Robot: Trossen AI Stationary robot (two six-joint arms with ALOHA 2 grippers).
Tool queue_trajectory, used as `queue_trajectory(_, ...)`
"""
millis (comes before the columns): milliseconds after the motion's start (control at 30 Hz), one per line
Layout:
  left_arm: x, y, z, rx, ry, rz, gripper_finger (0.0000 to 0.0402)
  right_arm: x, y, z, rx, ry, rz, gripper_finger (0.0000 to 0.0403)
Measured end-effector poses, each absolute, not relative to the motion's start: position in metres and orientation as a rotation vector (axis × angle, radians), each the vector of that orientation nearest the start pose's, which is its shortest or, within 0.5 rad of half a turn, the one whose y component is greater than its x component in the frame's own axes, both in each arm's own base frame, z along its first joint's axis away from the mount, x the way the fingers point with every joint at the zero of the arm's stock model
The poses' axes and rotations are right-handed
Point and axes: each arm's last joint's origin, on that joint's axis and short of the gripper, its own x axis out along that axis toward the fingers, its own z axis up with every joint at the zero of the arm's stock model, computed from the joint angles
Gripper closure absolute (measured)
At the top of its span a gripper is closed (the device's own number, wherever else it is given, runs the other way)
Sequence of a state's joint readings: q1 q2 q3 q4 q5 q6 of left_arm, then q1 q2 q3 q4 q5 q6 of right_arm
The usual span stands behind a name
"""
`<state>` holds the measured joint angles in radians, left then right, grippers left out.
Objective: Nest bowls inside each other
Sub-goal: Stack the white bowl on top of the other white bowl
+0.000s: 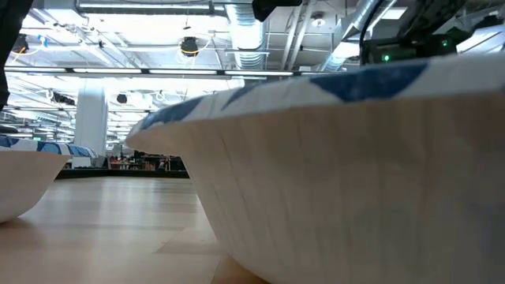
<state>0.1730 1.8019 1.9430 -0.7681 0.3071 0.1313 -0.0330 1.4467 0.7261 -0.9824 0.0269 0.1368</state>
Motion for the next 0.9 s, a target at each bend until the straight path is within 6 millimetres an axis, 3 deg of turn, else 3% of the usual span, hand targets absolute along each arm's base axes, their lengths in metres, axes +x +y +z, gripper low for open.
queue_trajectory(200, 0.387, 0.061, 0.398, -0.017, 0.599, -0.166, 0.0255, 0.203, -0.008, 0.147, 0.091, 1.722, -0.148, 0.0285)
queue_trajectory(467, 0.385, 0.069, 0.398, -0.024, 0.605, -0.142, 0.0256, 0.225, -0.011, 0.154, -0.002, 1.555, -0.132, 0.0290)
queue_trajectory(700, 0.384, 0.075, 0.397, -0.057, 0.614, -0.117, 0.0256, 0.225, -0.017, 0.155, 0.004, 1.546, -0.166, 0.0391)
queue_trajectory(900, 0.383, 0.076, 0.396, -0.055, 0.629, -0.098, 0.0256, 0.229, -0.018, 0.158, 0.151, 1.517, -0.188, 0.0356)
